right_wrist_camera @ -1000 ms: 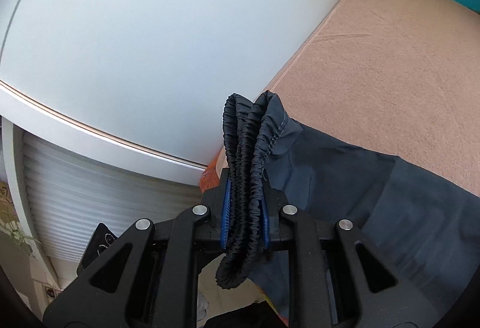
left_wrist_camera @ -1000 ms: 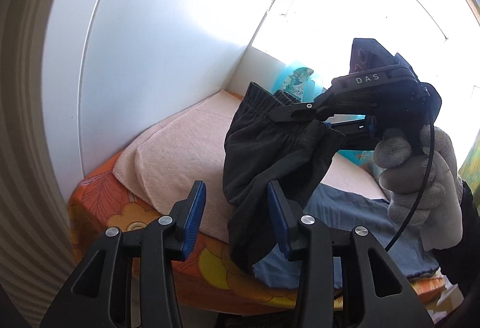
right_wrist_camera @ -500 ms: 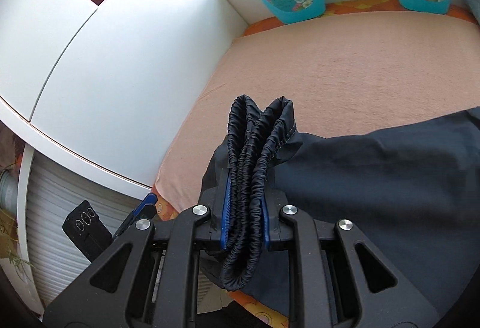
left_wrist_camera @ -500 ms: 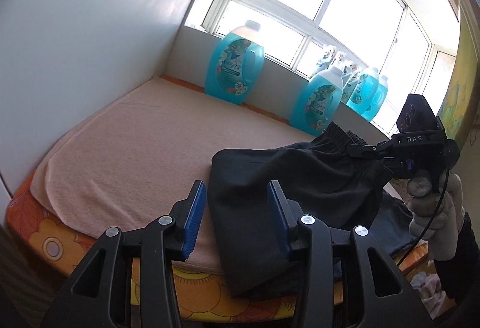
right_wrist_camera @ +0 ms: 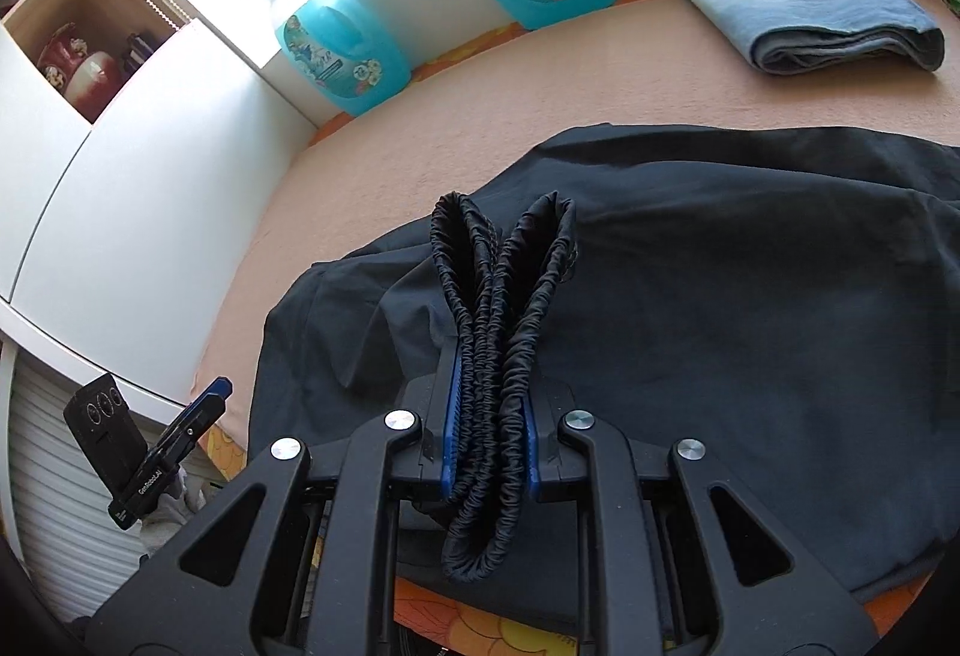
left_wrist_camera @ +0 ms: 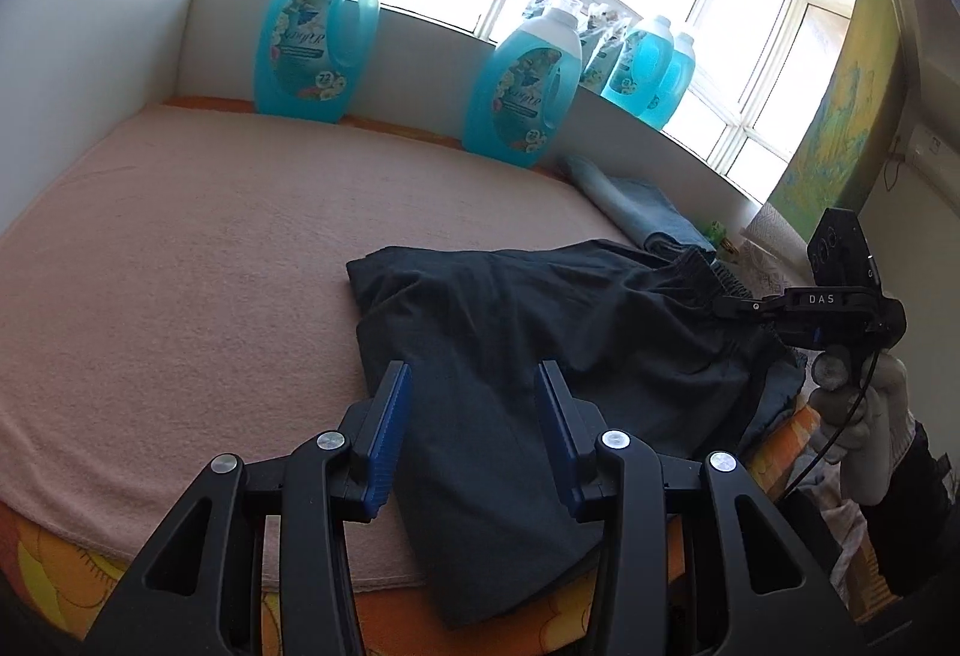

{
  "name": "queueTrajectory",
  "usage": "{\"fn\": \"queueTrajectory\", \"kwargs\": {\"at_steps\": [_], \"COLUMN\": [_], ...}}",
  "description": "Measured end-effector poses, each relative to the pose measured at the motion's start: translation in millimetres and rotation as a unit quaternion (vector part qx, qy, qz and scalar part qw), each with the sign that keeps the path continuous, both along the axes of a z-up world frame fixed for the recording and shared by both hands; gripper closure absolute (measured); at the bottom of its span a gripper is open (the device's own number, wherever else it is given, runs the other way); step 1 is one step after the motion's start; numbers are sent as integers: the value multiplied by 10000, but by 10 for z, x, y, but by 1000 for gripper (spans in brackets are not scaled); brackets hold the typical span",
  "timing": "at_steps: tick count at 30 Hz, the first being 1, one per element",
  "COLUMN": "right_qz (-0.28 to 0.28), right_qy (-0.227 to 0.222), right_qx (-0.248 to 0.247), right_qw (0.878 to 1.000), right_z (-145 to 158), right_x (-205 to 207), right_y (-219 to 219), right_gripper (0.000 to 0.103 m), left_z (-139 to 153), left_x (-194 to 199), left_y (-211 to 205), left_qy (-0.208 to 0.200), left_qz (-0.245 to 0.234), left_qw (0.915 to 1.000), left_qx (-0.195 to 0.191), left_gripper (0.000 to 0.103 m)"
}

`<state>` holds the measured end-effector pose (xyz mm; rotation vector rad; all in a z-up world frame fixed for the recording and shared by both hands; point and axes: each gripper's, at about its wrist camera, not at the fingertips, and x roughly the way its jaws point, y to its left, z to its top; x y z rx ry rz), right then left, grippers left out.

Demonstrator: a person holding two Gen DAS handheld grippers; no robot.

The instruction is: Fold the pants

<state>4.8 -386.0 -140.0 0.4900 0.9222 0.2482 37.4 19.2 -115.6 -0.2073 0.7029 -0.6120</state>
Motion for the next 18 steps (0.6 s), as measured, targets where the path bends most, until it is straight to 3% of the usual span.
{"fn": "queueTrajectory", "kwargs": {"at_steps": [18], "right_qz": [-1174], "right_qy": [-115], "right_qx": [-294], "right_qw": [9926], "right_z": [153], "right_x": [-471], "right_y": [-1469], "right_gripper": [86], "left_z": [-90], "left_x": [76], "left_y": [-852], "left_qy": [128], "left_qz": [-799], "left_qw": [9949], "left_qx": [598], "left_gripper": [62]}}
